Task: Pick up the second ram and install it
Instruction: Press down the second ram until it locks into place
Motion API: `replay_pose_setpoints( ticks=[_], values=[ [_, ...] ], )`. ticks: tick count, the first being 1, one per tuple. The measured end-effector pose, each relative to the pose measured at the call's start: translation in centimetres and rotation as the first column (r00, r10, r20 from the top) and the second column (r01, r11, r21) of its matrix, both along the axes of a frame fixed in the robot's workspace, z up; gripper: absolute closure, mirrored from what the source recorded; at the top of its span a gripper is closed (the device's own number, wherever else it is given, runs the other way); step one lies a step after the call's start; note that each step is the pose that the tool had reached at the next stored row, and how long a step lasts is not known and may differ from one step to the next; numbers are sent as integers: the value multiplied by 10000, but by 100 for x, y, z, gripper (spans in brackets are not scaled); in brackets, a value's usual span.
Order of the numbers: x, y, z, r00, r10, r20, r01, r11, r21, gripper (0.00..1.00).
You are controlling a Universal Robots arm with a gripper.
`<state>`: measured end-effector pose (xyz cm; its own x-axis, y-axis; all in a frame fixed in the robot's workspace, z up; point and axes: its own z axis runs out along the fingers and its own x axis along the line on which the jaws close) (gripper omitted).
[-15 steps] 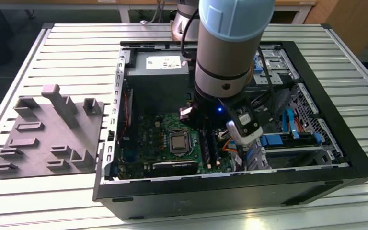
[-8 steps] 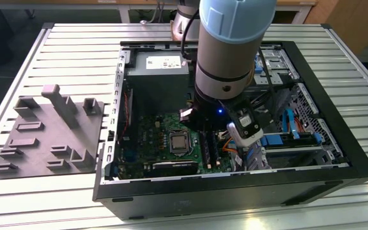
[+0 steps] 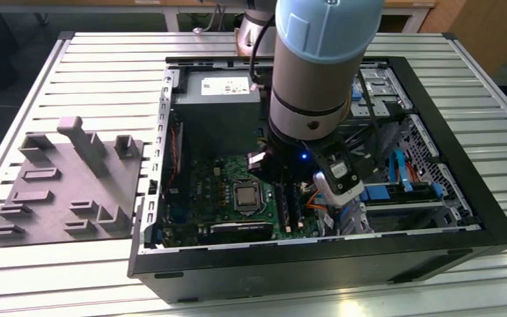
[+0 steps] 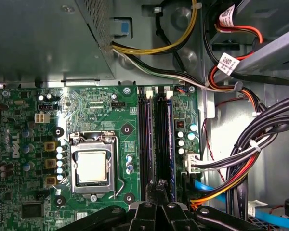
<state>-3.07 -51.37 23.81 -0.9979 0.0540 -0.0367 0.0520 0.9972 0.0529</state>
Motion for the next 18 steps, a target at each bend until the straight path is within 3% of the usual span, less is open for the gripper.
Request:
replay_pose_setpoints(
  ticks=[18],
  values=[
    [0,-127,-13,10000,0,0,0,10000,0,89]
  ],
)
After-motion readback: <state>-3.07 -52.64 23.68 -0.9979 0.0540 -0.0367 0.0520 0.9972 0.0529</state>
